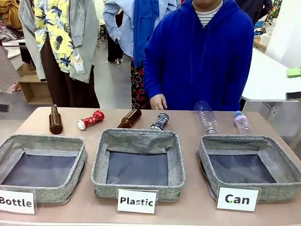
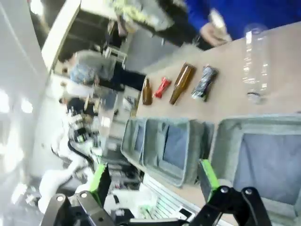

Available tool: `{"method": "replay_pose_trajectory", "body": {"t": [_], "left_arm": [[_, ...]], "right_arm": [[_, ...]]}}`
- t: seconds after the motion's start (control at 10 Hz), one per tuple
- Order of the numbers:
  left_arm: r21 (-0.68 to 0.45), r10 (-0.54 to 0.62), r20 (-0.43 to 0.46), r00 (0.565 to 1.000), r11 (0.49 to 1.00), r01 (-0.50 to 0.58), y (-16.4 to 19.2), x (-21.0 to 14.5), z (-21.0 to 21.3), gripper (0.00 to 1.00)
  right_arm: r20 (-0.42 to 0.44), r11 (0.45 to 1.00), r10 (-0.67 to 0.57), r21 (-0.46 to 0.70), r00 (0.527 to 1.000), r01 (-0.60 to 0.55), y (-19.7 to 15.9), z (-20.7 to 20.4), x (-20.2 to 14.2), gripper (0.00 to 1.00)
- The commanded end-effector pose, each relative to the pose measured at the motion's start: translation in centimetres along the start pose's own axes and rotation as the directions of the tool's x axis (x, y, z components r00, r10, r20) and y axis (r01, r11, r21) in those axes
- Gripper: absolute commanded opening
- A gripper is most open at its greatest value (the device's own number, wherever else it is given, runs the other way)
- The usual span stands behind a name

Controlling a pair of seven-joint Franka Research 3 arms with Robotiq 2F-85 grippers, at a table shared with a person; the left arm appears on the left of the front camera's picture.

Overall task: Sort the can waste into the basket.
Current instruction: Pick up the can waste from the table and place it in the right Fabric basket.

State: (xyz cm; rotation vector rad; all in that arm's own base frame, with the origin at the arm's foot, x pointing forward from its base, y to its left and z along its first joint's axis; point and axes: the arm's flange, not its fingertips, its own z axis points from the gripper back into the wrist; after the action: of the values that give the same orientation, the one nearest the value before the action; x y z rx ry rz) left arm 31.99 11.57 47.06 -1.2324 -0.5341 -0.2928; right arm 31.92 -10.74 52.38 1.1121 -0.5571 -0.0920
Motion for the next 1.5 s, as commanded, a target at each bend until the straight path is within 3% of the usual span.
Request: {"method": "replay_pose_trajectory", "body": {"t": [0.0, 0.1, 0.3, 0.4, 0.5, 0.9, 1.1, 1.4], "left_arm": [[-0.016, 0.161, 0.207, 0.965, 0.987, -0.162, 2.8, -1.2, 1.3, 1.0], [0.024, 0.206, 0.31, 0.928, 0.974, -0.224, 2.5, -3.0, 2.2, 1.0], [0.157, 0.188, 0.424, 0.886, 0.948, -0.277, -0.8, -4.1, 1.3, 1.0], [0.235, 0.155, 0.464, 0.872, 0.928, -0.29, -1.7, -4.2, 0.5, 1.0], [0.077, 0.218, 0.374, 0.901, 0.961, -0.265, 4.1, -1.5, 6.2, 1.0], [0.077, 0.218, 0.374, 0.901, 0.961, -0.265, 4.1, -1.5, 6.2, 1.0], [0.077, 0.218, 0.374, 0.901, 0.961, -0.265, 4.1, -1.5, 6.2, 1.0], [0.077, 0.218, 0.374, 0.901, 0.961, -0.265, 4.1, -1.5, 6.2, 1.0]], "right_arm": [[0.12, 0.998, -0.067, 0.025, 0.991, 0.064, -4.0, 0.9, -1.6, 1.0], [0.167, 0.992, -0.127, 0.031, 0.978, 0.124, -5.8, 2.4, -1.6, 1.0], [0.284, 0.979, -0.19, -0.015, 0.94, 0.203, -7.7, 4.4, -2.1, 1.0], [0.187, 0.985, -0.168, 0.004, 0.968, 0.17, -6.7, 4.9, 0.2, 1.0], [0.187, 0.985, -0.168, 0.004, 0.968, 0.17, -6.7, 4.9, 0.2, 1.0], [0.174, 0.98, -0.193, -0.015, 0.966, 0.199, -6.7, 4.5, 0.0, 1.0], [0.071, 0.965, -0.114, -0.228, 0.991, 0.128, -2.0, -2.4, 1.4, 1.0], [-0.142, 0.889, -0.02, -0.456, 0.99, -0.048, 4.5, -16.6, 1.1, 1.0]]}}
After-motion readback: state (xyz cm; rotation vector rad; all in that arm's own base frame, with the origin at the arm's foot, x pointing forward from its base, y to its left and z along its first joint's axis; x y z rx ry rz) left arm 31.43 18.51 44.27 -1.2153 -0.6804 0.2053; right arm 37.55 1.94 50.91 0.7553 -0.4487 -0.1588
